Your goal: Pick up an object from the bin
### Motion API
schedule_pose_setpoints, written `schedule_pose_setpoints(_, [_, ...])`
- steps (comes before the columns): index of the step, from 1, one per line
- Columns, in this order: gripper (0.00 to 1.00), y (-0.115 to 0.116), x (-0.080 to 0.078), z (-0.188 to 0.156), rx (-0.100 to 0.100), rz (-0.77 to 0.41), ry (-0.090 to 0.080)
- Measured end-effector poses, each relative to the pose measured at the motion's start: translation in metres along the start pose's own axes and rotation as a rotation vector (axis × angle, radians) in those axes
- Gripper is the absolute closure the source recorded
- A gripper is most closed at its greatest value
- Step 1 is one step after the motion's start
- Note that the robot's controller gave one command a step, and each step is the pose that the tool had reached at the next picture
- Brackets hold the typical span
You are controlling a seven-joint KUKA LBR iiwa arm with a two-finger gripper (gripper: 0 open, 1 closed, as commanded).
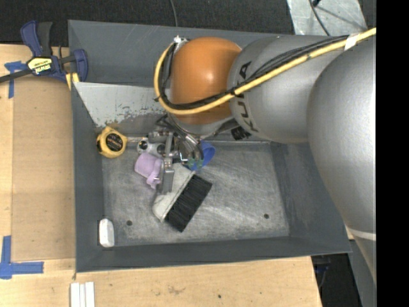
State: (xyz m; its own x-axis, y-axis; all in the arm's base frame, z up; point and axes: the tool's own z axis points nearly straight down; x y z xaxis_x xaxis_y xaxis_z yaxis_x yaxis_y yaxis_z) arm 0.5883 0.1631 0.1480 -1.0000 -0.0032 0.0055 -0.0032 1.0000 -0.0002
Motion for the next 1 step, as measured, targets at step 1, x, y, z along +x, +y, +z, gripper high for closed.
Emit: schedule_pose_setpoints(1, [0.00,-0.0006,-0.0020,-0.0047,-0.001,0.003,-0.008])
